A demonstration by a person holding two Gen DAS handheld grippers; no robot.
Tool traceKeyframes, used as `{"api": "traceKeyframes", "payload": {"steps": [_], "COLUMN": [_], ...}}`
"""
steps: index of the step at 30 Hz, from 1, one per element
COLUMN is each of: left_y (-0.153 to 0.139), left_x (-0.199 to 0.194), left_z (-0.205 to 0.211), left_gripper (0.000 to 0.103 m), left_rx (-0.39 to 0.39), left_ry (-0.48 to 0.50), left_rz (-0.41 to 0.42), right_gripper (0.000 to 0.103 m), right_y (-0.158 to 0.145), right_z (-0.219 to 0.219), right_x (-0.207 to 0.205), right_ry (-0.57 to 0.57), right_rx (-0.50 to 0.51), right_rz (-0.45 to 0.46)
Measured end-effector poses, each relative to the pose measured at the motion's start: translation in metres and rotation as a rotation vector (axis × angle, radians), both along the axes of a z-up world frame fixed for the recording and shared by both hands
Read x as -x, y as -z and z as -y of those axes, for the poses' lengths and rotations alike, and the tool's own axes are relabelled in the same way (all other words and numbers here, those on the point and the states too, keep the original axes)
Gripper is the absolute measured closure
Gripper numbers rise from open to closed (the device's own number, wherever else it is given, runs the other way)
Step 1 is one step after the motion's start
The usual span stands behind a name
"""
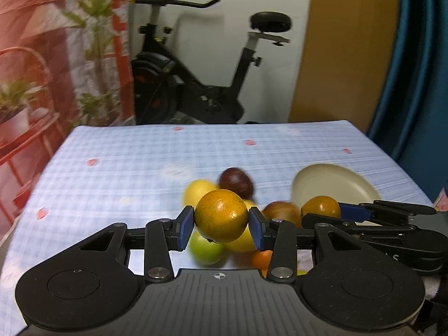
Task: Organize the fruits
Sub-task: 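Carry the orange in the right tool over the beige plate, then lower the orange onto the plate and open the right tool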
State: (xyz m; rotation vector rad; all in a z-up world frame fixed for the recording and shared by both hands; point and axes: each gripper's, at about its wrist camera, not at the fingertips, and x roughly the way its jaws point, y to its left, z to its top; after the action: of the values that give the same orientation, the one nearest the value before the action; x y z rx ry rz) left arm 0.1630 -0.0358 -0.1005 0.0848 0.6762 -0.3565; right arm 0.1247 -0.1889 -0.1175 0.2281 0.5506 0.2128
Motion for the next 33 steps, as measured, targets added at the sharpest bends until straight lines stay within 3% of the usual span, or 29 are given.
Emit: {"api": "traceKeyframes", "payload": {"steps": [16, 33], "left_y": [0.04, 0.081], "left_x": [-0.055, -0.092], "left_z": [0.108, 0.143], "left_gripper": [0.058, 0.058], "left_rx": [0.006, -0.067], "left_ry": [0.189, 0.239], "left_rz": [-0.058, -0.118], "right_gripper": [0.057, 0.057], "right_y": [0.022, 0.038], "right_z": [0.107, 0.13], "right_x": [-0.01, -0.051], "right_ry": [0.208, 0.198], "right_rx": [0.112, 0.207], "right_rz": [-0.044, -0.088]}}
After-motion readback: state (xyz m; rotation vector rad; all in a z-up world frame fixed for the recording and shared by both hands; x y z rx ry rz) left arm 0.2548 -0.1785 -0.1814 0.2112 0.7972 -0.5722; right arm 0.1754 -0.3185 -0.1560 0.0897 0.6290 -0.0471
